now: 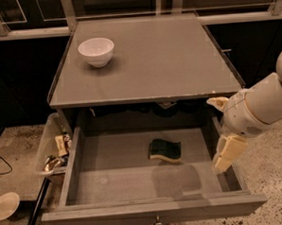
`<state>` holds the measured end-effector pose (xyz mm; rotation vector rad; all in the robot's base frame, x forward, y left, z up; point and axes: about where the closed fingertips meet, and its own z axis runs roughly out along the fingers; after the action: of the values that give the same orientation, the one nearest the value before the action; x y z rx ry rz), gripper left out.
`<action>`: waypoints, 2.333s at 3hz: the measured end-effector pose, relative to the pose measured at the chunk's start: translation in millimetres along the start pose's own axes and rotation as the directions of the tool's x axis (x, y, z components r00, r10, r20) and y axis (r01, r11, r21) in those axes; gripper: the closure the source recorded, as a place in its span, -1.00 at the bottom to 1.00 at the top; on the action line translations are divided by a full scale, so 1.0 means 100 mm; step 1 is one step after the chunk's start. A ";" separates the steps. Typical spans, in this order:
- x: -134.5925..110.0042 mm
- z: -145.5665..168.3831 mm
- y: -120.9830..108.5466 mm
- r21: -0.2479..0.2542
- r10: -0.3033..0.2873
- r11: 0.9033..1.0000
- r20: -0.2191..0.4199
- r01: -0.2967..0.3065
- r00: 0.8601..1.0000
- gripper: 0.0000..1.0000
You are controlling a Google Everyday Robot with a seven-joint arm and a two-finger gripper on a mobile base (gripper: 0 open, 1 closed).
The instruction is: Pick sponge from top drawer and place on counter
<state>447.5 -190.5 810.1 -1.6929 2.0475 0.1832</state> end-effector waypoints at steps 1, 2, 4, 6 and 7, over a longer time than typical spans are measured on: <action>0.08 0.38 0.05 -0.032 0.045 0.999 0.062 -0.043 0.997 -1.00; 0.10 0.84 0.03 -0.048 0.065 0.997 0.104 -0.060 0.992 -1.00; 0.06 1.52 -0.01 -0.045 0.075 0.997 0.179 -0.068 0.981 -1.00; 0.04 2.07 0.02 -0.057 0.078 0.996 0.221 -0.067 0.972 -1.00; 0.07 2.25 -0.06 -0.051 0.058 0.998 0.234 -0.047 0.971 -1.00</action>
Offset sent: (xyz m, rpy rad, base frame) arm 0.0365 0.0410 -0.1292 0.1842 0.0493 -0.0257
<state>513.3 -109.5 610.6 -1.5618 1.9250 0.4300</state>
